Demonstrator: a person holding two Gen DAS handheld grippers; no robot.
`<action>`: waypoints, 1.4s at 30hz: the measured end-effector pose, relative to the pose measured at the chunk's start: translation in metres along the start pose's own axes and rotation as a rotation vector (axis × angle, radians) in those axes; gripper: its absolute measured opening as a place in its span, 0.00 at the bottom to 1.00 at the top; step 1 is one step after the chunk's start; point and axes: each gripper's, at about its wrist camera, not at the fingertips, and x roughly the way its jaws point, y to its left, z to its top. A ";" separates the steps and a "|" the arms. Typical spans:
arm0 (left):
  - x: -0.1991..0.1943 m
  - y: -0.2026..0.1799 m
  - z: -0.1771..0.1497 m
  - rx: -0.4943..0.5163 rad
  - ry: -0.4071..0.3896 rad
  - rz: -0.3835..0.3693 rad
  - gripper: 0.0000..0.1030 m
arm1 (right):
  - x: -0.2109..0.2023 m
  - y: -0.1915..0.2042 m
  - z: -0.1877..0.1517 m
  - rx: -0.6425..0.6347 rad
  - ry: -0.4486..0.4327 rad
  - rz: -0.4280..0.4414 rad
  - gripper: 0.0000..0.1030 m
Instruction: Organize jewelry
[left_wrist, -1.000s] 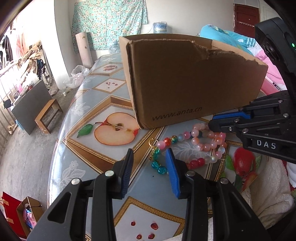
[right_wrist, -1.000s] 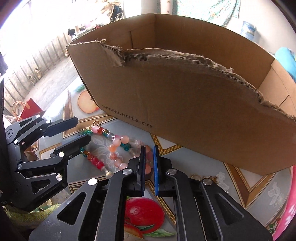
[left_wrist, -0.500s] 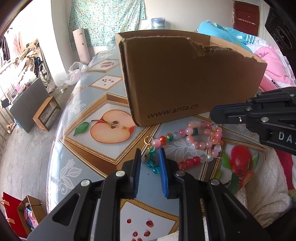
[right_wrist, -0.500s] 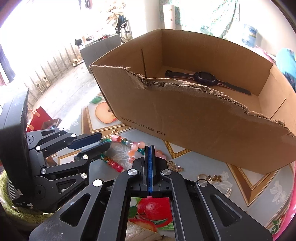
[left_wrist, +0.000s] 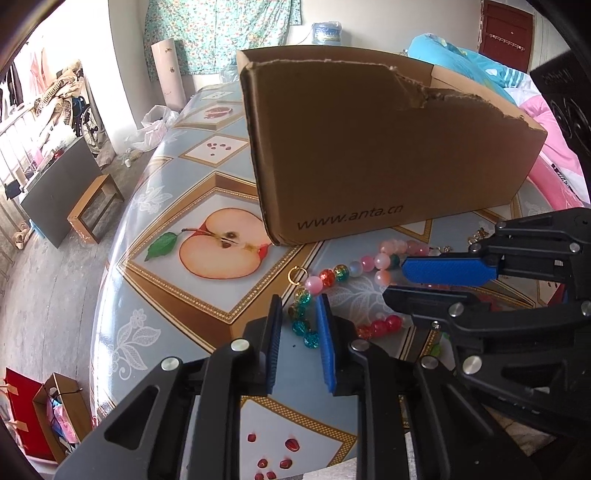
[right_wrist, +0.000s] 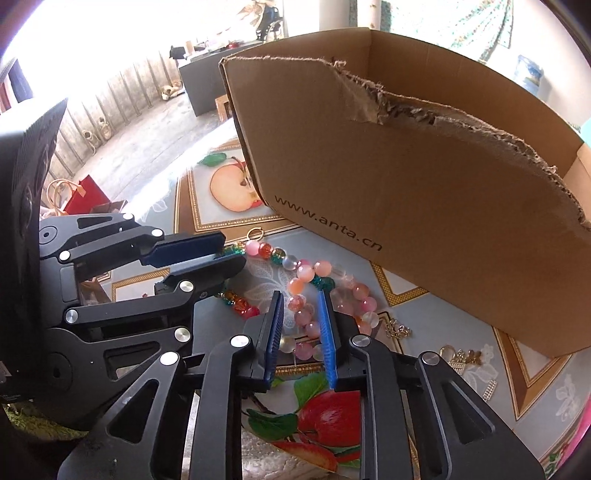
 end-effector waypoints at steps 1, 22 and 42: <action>0.001 -0.001 0.001 0.001 0.002 0.003 0.18 | 0.001 0.000 0.000 0.003 0.001 -0.004 0.19; -0.032 0.012 0.015 -0.127 -0.109 -0.214 0.08 | -0.022 -0.051 0.005 0.154 -0.105 0.082 0.07; -0.096 0.021 0.009 -0.236 -0.134 -0.235 0.08 | 0.001 -0.027 0.002 0.041 -0.106 0.200 0.24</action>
